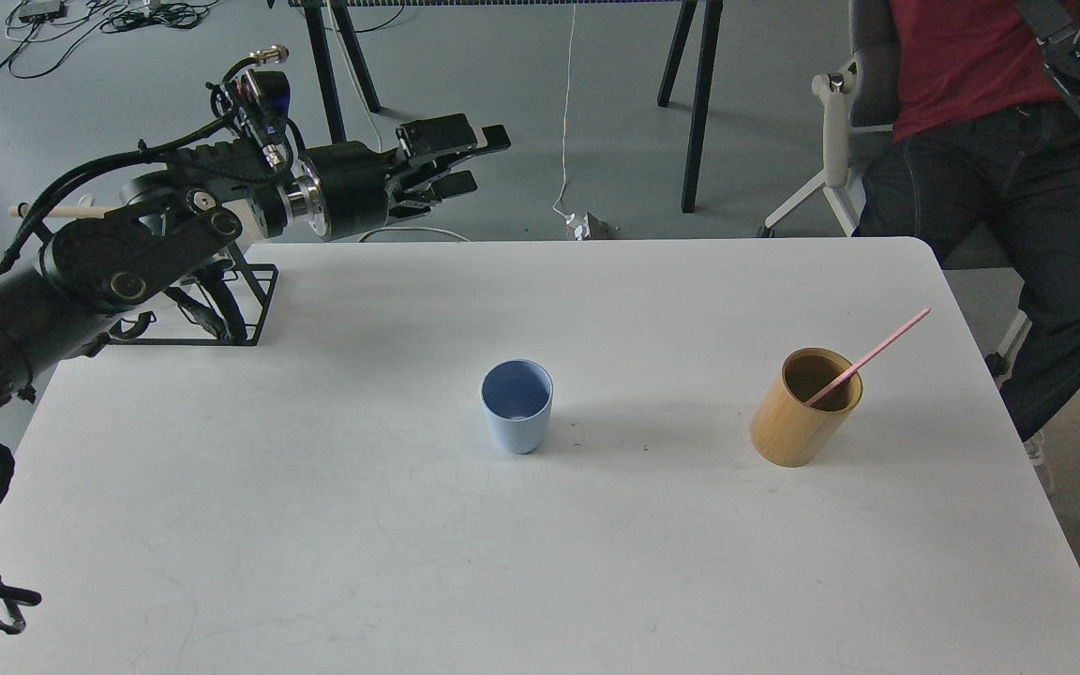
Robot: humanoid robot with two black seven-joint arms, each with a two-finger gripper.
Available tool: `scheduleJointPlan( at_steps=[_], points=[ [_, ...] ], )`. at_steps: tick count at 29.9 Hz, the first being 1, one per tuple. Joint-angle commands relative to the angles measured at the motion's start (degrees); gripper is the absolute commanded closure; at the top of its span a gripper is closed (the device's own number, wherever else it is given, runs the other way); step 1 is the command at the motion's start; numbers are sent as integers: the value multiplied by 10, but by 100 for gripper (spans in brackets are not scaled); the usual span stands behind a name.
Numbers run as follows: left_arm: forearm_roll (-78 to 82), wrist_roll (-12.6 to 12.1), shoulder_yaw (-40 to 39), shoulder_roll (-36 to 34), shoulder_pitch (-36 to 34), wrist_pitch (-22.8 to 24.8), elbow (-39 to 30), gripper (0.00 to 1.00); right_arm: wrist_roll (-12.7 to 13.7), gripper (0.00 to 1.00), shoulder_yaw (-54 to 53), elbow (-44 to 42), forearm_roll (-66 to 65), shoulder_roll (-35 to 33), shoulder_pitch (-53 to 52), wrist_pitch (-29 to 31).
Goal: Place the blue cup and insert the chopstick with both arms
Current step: 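Open the left gripper and withdraw it from the blue cup, then grasp the pink straw in the tan cup with the right gripper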
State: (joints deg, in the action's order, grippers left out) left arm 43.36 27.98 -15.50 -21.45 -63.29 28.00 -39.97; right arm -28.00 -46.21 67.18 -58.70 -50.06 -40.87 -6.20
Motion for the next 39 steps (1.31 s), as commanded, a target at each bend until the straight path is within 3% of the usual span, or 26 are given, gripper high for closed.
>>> scheduleJointPlan(
  at_steps=[1, 5, 8, 19, 31, 39],
  points=[
    [-64, 0, -93, -7, 28, 0, -17, 8, 0, 5, 27, 41, -47, -26, 31, -88],
    [-130, 0, -195, -15, 56, 0, -21, 8, 0, 5, 41, 60, -66, -40, 87, -159],
    [-188, 0, -220, -23, 67, 0, -21, 8, 0, 5, 46, 59, -79, -35, 133, -218],
    [-206, 0, -217, -37, 93, 0, -31, 7, 0, 6, 58, 53, -89, 24, 256, -218],
    [-206, 0, -217, -36, 96, 0, -31, 6, 0, 8, 108, -13, -125, 109, 257, -218],
    [-206, 0, -217, -38, 100, 0, -30, 6, 0, 38, 131, -32, -146, 139, 256, -218]
  ],
)
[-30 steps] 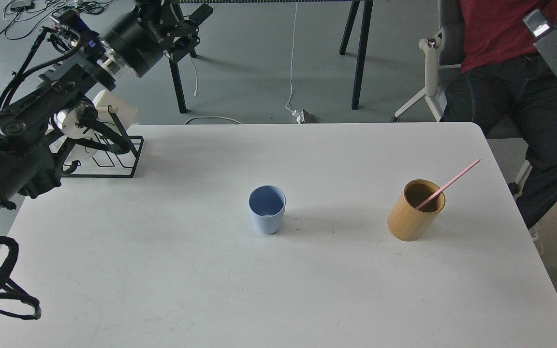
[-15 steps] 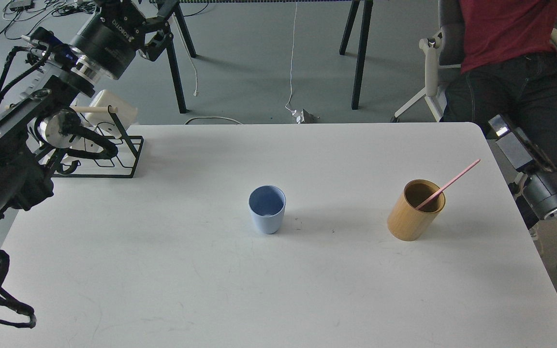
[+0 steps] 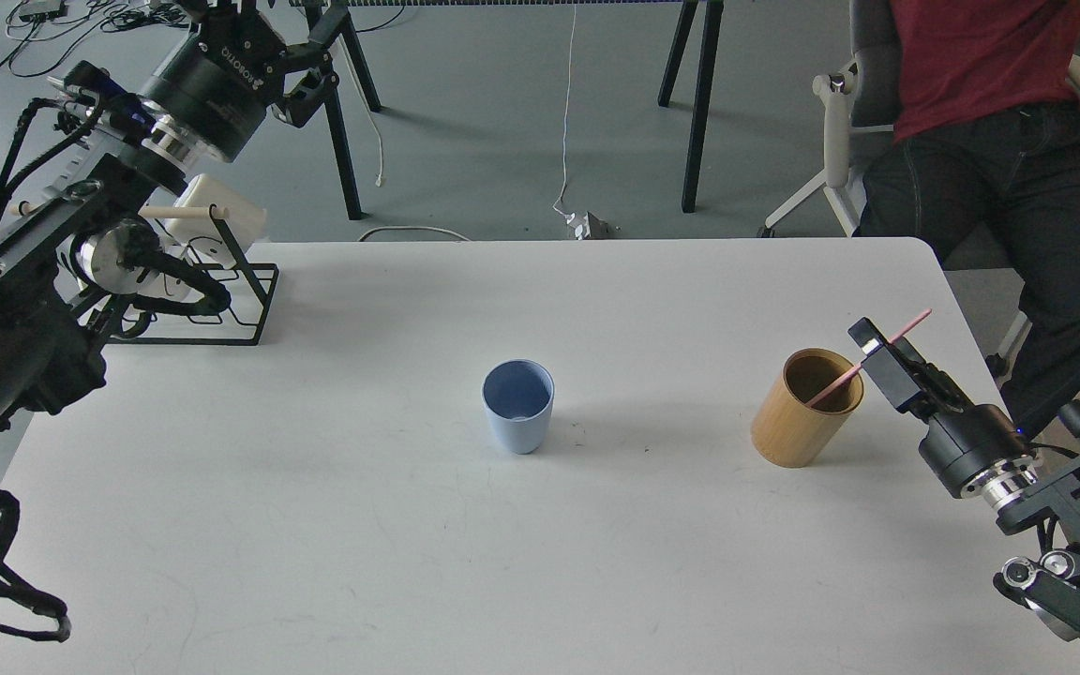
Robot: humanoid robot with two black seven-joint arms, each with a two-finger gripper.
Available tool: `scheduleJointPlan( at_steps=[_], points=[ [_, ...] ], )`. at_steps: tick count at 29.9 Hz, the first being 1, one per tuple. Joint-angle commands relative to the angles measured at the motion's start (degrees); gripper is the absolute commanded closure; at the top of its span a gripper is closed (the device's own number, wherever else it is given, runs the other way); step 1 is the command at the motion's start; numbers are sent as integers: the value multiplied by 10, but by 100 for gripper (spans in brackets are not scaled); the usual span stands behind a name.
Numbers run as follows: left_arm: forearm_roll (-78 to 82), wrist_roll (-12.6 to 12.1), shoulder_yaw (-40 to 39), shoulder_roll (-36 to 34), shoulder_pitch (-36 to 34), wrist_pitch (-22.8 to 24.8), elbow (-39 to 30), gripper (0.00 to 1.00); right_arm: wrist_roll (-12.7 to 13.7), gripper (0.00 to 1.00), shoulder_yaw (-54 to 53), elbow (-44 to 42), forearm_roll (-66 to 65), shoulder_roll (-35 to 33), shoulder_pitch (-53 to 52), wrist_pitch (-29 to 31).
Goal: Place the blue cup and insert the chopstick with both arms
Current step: 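Grasp the pink straw in the tan cup with the right gripper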
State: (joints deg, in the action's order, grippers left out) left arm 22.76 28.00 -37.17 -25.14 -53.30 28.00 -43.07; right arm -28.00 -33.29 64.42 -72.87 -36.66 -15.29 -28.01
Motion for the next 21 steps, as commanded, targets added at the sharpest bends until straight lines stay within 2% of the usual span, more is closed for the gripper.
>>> scheduleJointPlan(
  at_steps=[1, 3, 6, 11, 21],
  points=[
    [0, 0, 0, -1, 0, 0, 0, 6, 0, 41, 2, -4, -4, 5, 0, 0],
    [0, 0, 0, -2, 0, 0, 1, 6, 0, 42, 2, -4, -4, 4, 0, 0],
    [0, 0, 0, -2, 1, 0, 0, 6, 0, 52, 2, -4, -5, 4, 0, 0],
    [0, 0, 0, -3, 9, 0, 1, 6, 0, 61, 2, -3, -5, 4, 0, 0],
    [0, 0, -1, -5, 12, 0, 1, 6, 0, 76, 9, -3, -8, 3, -12, 0]
  ],
)
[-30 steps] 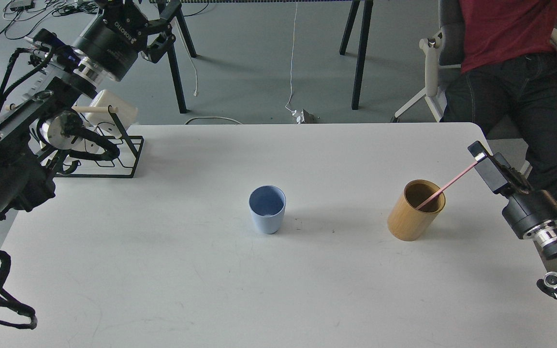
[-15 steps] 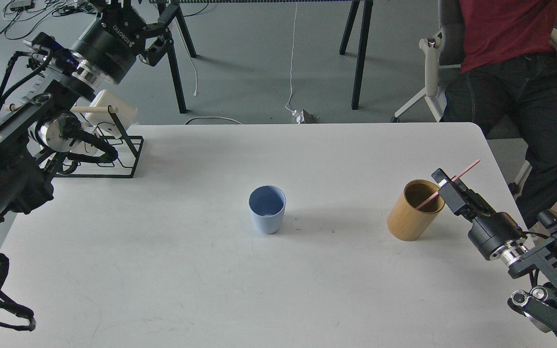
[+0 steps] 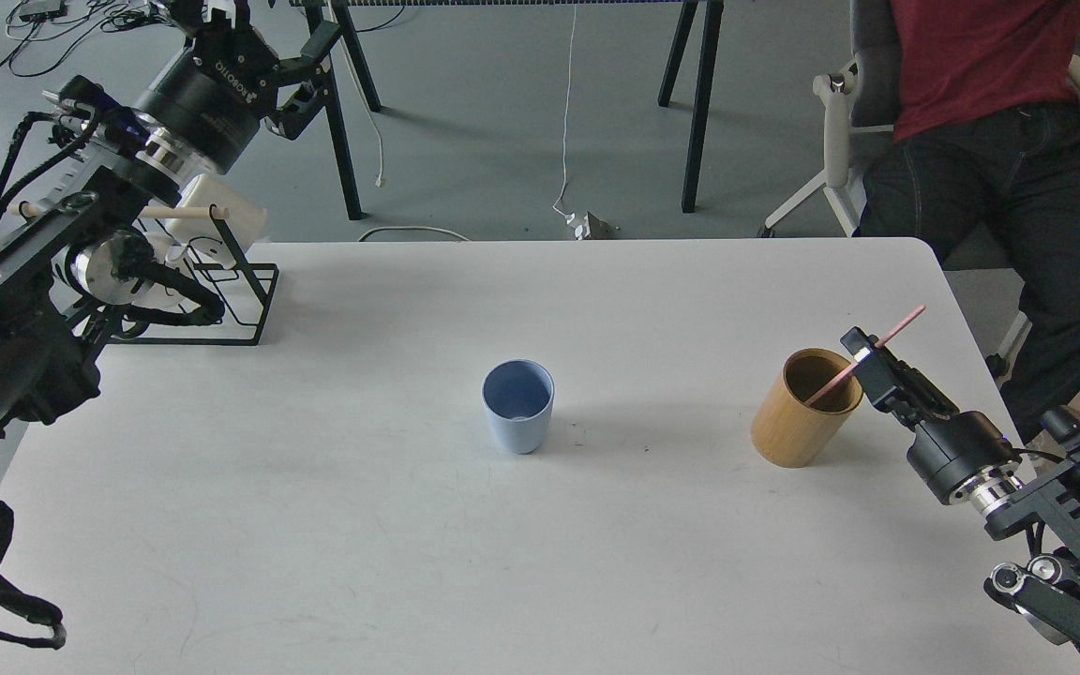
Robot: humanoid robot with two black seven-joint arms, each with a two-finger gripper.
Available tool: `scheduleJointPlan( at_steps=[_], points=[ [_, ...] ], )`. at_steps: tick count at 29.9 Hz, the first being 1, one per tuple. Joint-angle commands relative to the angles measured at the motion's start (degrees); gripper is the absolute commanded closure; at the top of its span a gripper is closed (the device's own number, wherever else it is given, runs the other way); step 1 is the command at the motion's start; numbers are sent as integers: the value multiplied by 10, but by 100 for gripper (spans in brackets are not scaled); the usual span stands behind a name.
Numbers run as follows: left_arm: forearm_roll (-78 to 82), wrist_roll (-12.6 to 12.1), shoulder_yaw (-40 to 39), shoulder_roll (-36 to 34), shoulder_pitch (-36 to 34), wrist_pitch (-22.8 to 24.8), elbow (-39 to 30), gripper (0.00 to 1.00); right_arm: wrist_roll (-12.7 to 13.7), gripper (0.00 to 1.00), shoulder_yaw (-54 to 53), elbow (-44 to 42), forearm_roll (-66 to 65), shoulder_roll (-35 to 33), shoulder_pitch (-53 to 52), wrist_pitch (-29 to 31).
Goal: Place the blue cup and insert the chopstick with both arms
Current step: 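Grasp the pink straw in the tan cup with the right gripper, then lift the pink straw out and carry it over the blue cup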
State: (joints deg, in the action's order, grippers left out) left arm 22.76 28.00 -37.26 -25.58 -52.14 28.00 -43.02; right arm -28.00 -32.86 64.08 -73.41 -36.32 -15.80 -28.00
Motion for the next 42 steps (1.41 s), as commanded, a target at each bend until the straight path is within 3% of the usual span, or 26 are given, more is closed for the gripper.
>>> scheduleJointPlan(
  at_steps=[1, 14, 21, 31, 39, 42],
  points=[
    [0, 0, 0, -1, 0, 0, 0, 6, 0, 78, 9, 0, -2, -2, -10, 0],
    [-2, 0, -1, -3, 8, 0, 0, 6, 0, 98, 14, 0, -3, -5, -16, 0],
    [-3, 0, -1, -7, 10, 0, 0, 6, 0, 100, 13, 7, -5, -15, -25, 0],
    [-3, 0, 0, -8, 20, 0, 14, 6, 0, 100, -35, 109, 4, -146, -33, 0],
    [1, 0, 1, -10, 73, 0, 26, 4, 0, 100, -96, 194, 46, -208, -43, 0],
    [0, 0, 0, -11, 96, 0, 26, 3, 0, 100, -85, 190, 49, -203, -111, 0]
  ],
)
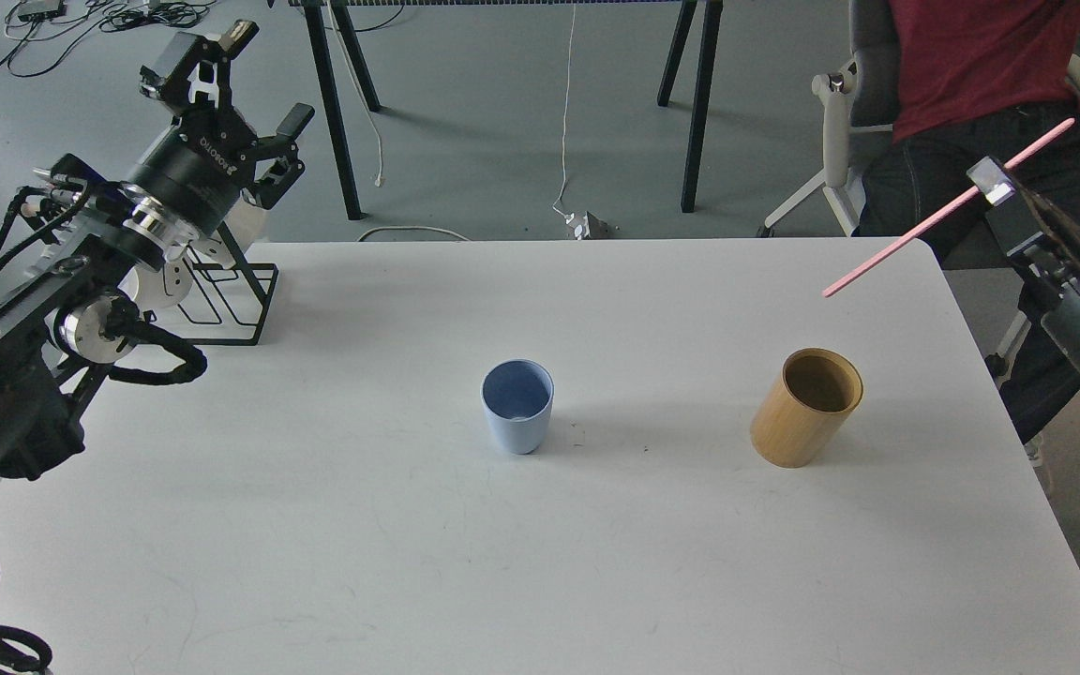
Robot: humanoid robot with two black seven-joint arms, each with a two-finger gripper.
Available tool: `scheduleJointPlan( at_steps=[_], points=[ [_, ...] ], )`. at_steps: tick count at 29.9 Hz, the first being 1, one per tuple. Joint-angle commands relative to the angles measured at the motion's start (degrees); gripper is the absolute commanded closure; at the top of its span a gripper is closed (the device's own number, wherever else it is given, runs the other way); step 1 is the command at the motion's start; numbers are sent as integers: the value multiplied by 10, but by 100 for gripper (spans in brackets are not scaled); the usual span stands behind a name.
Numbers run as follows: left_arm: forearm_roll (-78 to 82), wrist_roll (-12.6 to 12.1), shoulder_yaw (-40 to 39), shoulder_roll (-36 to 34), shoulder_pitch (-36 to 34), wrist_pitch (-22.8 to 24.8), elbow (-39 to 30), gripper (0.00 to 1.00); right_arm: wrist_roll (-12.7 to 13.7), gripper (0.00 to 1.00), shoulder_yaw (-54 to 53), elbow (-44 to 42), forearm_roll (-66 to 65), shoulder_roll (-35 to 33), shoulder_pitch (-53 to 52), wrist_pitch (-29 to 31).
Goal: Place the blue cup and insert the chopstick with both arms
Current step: 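Lift the pink straw out and carry it over the blue cup, then lower the straw into the blue cup and release it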
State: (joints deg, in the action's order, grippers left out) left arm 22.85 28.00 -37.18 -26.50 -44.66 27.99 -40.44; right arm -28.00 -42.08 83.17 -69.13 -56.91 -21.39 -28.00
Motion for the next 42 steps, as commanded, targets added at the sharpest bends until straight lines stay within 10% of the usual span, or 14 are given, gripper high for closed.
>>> scheduleJointPlan(
  at_steps=[1, 13, 42],
  points=[
    [-1, 0, -1, -3, 29, 0, 0, 3, 0, 100, 22, -7, 4, 14, -85, 0],
    [-4, 0, -1, 0, 58, 0, 1, 2, 0, 100, 331, -151, -6, 253, -392, 36],
    [-5, 0, -7, 1, 66, 0, 1, 2, 0, 100, 517, -297, -92, 452, -423, 35]
  ],
)
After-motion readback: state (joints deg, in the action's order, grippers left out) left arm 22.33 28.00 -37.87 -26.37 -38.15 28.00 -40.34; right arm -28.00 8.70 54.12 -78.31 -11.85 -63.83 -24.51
